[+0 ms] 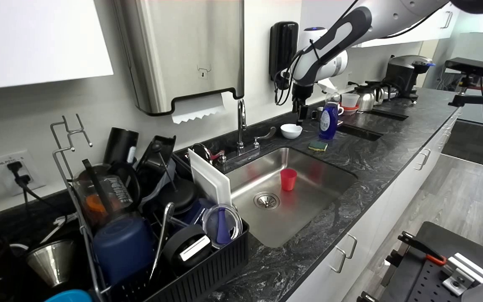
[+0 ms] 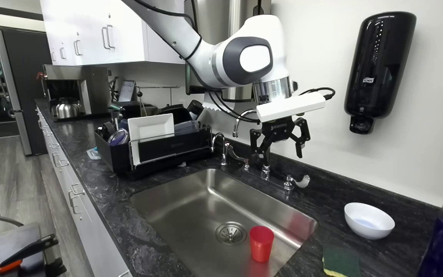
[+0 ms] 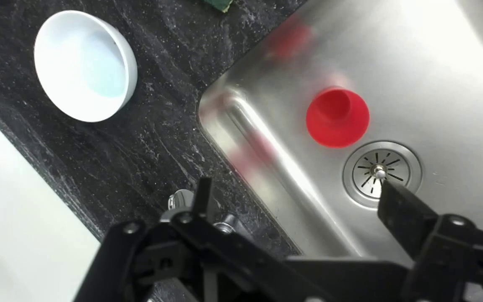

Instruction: Use the faucet handle on the right to open the faucet

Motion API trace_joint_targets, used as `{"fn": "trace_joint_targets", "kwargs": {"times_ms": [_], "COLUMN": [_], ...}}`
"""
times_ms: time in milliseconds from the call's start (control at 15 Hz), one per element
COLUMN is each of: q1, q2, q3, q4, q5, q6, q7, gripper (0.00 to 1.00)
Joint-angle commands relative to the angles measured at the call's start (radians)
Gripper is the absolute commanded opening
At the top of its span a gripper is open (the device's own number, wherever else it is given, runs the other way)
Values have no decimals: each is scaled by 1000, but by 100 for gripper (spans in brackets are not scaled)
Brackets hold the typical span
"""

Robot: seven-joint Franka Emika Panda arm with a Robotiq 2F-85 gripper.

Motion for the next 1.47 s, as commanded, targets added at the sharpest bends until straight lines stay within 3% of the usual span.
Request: {"fn": "trace_joint_targets", "kwargs": {"times_ms": [0, 1400], "q1": [-31, -41], "q2": [53, 254], "q3": [34, 104], "q4": [73, 328], "q5": [-10, -4], "q6": [5, -20], "q7": [-46, -169], "gripper": [100, 100]}}
